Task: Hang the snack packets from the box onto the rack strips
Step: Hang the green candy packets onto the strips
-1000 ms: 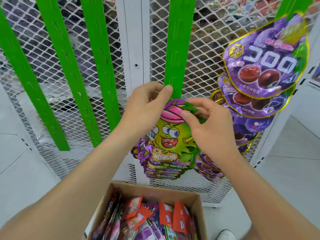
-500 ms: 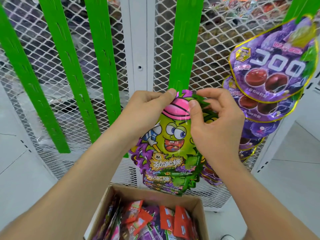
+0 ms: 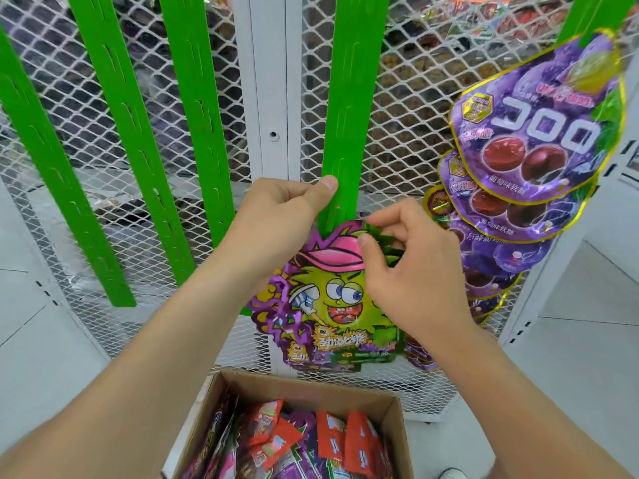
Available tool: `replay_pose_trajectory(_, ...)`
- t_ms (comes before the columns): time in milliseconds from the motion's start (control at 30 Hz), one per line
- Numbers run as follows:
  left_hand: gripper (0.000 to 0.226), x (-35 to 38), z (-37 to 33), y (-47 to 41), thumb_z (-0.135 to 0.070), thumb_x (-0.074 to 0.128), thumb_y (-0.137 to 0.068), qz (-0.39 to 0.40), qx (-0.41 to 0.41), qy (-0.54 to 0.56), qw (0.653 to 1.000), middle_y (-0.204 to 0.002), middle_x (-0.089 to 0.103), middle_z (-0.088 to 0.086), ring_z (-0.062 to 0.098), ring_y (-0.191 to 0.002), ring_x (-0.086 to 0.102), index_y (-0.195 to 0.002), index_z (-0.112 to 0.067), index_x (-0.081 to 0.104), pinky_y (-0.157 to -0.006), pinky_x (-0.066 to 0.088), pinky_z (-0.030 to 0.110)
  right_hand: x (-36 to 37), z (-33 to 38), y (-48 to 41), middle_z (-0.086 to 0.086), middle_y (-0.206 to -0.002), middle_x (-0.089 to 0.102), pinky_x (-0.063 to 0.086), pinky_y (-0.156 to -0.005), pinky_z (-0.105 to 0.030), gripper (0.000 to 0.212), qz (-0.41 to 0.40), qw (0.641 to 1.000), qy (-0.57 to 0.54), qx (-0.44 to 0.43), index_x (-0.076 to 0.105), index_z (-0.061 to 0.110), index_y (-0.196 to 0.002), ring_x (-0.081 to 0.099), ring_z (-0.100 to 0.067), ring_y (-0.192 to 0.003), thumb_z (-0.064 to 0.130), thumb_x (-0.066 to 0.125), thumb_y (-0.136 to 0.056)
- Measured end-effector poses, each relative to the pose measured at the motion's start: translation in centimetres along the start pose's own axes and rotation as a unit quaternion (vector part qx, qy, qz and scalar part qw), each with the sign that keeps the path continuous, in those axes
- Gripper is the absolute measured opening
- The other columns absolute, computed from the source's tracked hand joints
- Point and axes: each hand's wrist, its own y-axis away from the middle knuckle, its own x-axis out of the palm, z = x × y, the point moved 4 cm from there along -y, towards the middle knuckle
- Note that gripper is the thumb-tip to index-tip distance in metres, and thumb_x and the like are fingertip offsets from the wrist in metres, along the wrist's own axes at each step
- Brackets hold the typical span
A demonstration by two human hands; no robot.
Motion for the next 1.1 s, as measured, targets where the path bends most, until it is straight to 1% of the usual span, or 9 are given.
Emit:
replay_pose_trajectory(100, 0.054, -0.4, 0.2, 0.0, -0.054, 0.067, -0.098, 0.006, -0.013, -0.005, 1.000, -0.080, 0.054, 0.004, 0.013, -0.068, 0.052, -0.099, -0.001, 0.077, -0.077, 0.044, 0.018, -0.4, 0.4, 0.2, 0.011, -0.089, 0.071, 0.054, -0.081, -0.052, 0.017, -0.016, 0.999, -0.017, -0.029, 0.063, 0.018, -0.104, 0.071, -0.015, -0.086, 0.011, 0.074, -0.093)
replay_pose_trajectory(200, 0.039, -0.7, -0.2, 0.2, -0.055, 0.070, -0.094, 0.012, -0.033, -0.008, 0.999, -0.094, 0.075, -0.012, -0.003, -0.084, 0.064, -0.097, -0.019, 0.084, -0.078, 0.040, 0.013, -1.0, 0.7, 0.2, 0.008, -0.097, 0.069, 0.052, -0.082, -0.056, 0.016, -0.039, 0.997, -0.038, -0.058, 0.063, 0.016, -0.109, 0.070, -0.021, -0.091, 0.008, 0.068, -0.096)
replay_pose_trajectory(300, 0.034, -1.1, -0.3, 0.0, -0.054, 0.075, -0.091, 0.047, -0.047, -0.001, 0.998, -0.087, 0.077, -0.002, 0.012, -0.081, 0.068, -0.095, -0.022, 0.085, -0.091, 0.052, 0.030, -1.6, 1.0, 0.1, 0.006, -0.093, 0.068, 0.050, -0.074, -0.058, 0.012, -0.044, 0.995, -0.042, -0.077, 0.063, 0.013, -0.107, 0.066, -0.021, -0.082, 0.010, 0.065, -0.095)
replay_pose_trajectory(400, 0.035, -1.2, -0.2, -0.2, -0.049, 0.074, -0.095, 0.077, -0.045, 0.015, 0.996, -0.099, 0.079, 0.016, 0.020, -0.070, 0.067, -0.100, -0.016, 0.084, -0.085, 0.058, 0.038, -2.0, 1.0, -0.1, 0.006, -0.081, 0.065, 0.048, -0.065, -0.055, 0.010, -0.049, 0.995, -0.028, -0.083, 0.065, 0.011, -0.099, 0.058, -0.023, -0.068, 0.010, 0.065, -0.089)
replay_pose_trajectory(533, 0.035, -1.5, -0.3, 0.0, -0.048, 0.073, -0.095, 0.084, -0.056, 0.016, 0.995, -0.102, 0.081, 0.007, 0.021, -0.074, 0.074, -0.101, -0.015, 0.084, -0.087, 0.060, 0.037, -2.4, 0.9, -0.4, 0.010, -0.070, 0.060, 0.045, -0.059, -0.046, 0.011, -0.062, 0.995, -0.043, -0.068, 0.063, 0.016, -0.093, 0.052, -0.024, -0.058, 0.010, 0.066, -0.085)
replay_pose_trajectory(633, 0.034, -1.2, -0.5, 0.3, -0.054, 0.075, -0.090, 0.091, -0.055, -0.008, 0.994, -0.077, 0.074, -0.008, 0.014, -0.073, 0.068, -0.076, -0.025, 0.084, -0.085, 0.053, 0.031, -1.9, 1.2, -0.7, 0.011, -0.076, 0.066, 0.050, -0.066, -0.049, 0.010, -0.061, 0.995, -0.059, -0.056, 0.065, 0.017, -0.098, 0.060, -0.018, -0.065, 0.013, 0.068, -0.089)
replay_pose_trajectory(733, 0.038, -1.0, -0.8, 0.4, -0.063, 0.073, -0.088, 0.095, -0.050, -0.045, 0.993, -0.070, 0.073, -0.012, 0.004, -0.073, 0.066, -0.075, -0.028, 0.084, -0.095, 0.049, 0.029, -1.2, 1.4, -0.7, 0.011, -0.082, 0.071, 0.053, -0.075, -0.053, 0.011, -0.067, 0.995, -0.065, -0.040, 0.067, 0.016, -0.104, 0.068, -0.015, -0.072, 0.019, 0.068, -0.093)
replay_pose_trajectory(967, 0.068, -1.2, -0.7, 0.4, -0.076, 0.073, -0.075, 0.131, -0.040, -0.028, 0.990, -0.098, 0.081, 0.015, 0.031, -0.101, 0.078, -0.097, -0.012, 0.083, -0.110, 0.051, 0.046, -0.8, 1.9, -0.6, 0.016, -0.084, 0.072, 0.054, -0.077, -0.056, 0.010, -0.114, 0.992, -0.053, -0.029, 0.069, 0.020, -0.103, 0.070, -0.011, -0.073, 0.020, 0.071, -0.093)
replay_pose_trajectory(1100, 0.059, -1.2, -0.5, 0.4, -0.076, 0.072, -0.077, 0.147, -0.035, -0.035, 0.988, -0.102, 0.082, 0.003, 0.023, -0.108, 0.076, -0.097, -0.023, 0.086, -0.110, 0.050, 0.045, -0.5, 1.9, -0.5, 0.013, -0.084, 0.072, 0.053, -0.076, -0.057, 0.011, -0.113, 0.993, -0.038, -0.024, 0.068, 0.021, -0.103, 0.070, -0.020, -0.075, 0.022, 0.071, -0.093)
